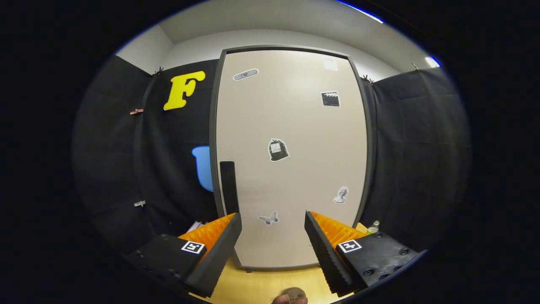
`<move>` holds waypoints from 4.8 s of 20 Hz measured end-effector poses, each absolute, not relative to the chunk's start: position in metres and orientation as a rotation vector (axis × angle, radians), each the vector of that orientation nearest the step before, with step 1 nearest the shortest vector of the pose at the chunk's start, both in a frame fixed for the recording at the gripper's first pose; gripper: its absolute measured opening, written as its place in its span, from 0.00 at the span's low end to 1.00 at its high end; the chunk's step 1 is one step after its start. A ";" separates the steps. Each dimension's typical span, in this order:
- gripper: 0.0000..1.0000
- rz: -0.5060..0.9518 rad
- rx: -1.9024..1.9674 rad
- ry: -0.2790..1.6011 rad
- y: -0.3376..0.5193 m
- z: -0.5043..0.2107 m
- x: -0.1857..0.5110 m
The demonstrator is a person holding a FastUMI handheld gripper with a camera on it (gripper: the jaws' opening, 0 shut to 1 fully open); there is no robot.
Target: Open the shoe cabinet door, grab the shoes and put them into the shoe cabinet, then close the shoe cabinet door.
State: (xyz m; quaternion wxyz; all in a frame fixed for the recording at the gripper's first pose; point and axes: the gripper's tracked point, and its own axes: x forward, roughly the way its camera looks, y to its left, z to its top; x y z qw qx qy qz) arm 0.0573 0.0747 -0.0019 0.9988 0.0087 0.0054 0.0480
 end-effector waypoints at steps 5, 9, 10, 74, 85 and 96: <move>0.98 0.136 0.027 -0.006 0.115 0.001 0.100; 0.98 0.149 -0.017 -0.003 0.138 -0.008 0.133; 0.98 0.153 -0.022 0.005 0.143 -0.012 0.138; 0.20 0.150 0.048 0.014 -0.134 -0.011 -0.044; 0.16 0.085 -0.002 -0.036 -0.180 -0.001 -0.046; 0.20 -0.071 -0.137 -0.085 -0.182 -0.013 -0.083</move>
